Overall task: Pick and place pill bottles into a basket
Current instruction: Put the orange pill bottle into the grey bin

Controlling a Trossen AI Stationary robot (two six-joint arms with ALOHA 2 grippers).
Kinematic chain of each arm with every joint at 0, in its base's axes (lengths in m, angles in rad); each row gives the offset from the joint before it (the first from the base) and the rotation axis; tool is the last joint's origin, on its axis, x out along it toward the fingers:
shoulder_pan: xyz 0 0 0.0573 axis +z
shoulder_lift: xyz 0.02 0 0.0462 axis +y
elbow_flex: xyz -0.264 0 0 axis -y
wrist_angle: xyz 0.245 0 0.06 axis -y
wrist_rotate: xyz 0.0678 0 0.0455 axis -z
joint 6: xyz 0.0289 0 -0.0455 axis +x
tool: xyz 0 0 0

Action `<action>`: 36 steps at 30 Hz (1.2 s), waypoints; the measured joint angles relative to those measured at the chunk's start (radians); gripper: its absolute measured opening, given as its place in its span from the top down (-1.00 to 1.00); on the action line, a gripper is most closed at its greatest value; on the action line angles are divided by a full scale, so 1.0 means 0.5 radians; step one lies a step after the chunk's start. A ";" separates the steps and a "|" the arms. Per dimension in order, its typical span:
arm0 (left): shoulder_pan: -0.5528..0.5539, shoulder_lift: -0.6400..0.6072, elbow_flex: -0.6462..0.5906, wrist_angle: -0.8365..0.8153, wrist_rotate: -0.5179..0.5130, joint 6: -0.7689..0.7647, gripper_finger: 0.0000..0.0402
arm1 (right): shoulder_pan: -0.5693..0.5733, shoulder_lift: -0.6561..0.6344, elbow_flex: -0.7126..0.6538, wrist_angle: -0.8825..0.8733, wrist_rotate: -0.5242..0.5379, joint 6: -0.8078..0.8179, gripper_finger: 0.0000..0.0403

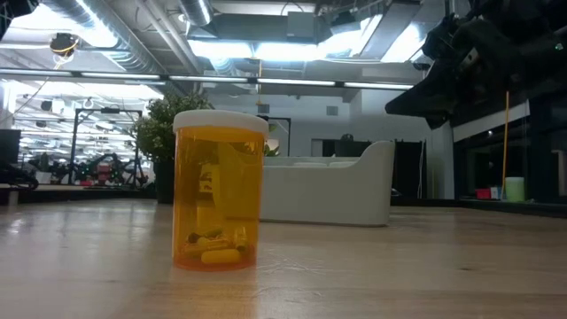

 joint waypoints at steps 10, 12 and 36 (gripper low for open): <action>0.000 0.002 0.000 -0.001 -0.096 0.015 -0.38 | 0.000 0.000 0.000 0.013 0.000 0.046 0.92; 0.000 0.002 0.000 -0.001 -0.100 0.015 -0.42 | 0.000 0.000 0.000 0.012 -0.001 0.045 0.92; 0.000 0.651 -0.001 -0.001 0.017 -0.432 -0.50 | 0.020 0.000 0.000 0.010 -0.007 0.039 0.92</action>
